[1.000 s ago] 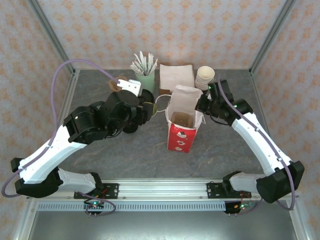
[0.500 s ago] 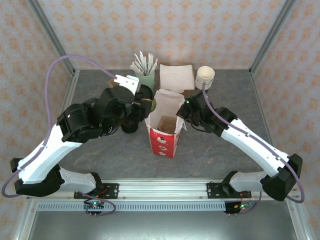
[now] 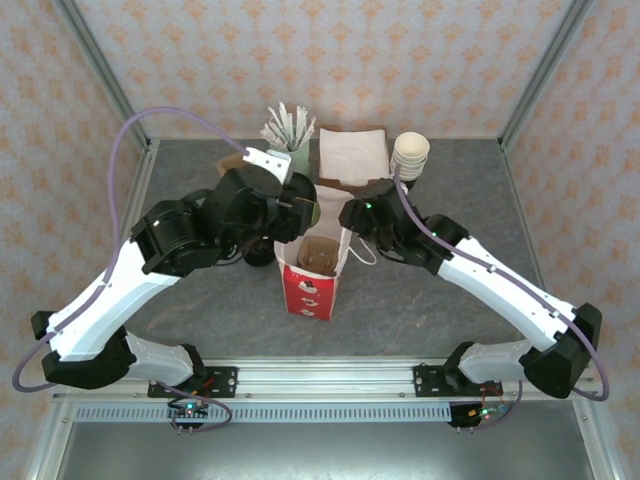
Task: Pack the takeout coffee
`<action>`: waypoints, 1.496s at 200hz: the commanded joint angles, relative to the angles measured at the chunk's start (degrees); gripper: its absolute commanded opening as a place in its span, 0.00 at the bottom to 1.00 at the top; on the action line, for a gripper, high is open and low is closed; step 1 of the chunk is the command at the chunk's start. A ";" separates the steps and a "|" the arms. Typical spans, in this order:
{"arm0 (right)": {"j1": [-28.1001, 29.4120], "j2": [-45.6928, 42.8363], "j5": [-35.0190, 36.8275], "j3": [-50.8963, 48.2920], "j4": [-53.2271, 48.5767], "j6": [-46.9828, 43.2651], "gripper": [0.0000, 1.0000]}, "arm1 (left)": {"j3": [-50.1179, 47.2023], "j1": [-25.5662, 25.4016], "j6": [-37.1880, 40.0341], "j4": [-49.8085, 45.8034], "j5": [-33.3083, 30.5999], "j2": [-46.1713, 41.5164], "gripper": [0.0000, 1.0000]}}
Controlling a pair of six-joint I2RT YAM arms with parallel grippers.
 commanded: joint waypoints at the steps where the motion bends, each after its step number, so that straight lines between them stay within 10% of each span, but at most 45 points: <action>1: -4.40 -3.18 -1.37 2.45 -0.64 -10.34 0.61 | -0.48 0.50 0.77 1.51 1.33 0.96 0.70; 106: -20.49 10.06 -38.50 14.27 1.36 -36.80 0.57 | -6.16 0.51 3.36 8.42 -1.68 2.11 0.68; 299: -20.33 18.24 -47.17 21.31 -4.20 -55.87 0.62 | -16.92 0.41 -6.22 14.09 -4.23 -2.59 0.65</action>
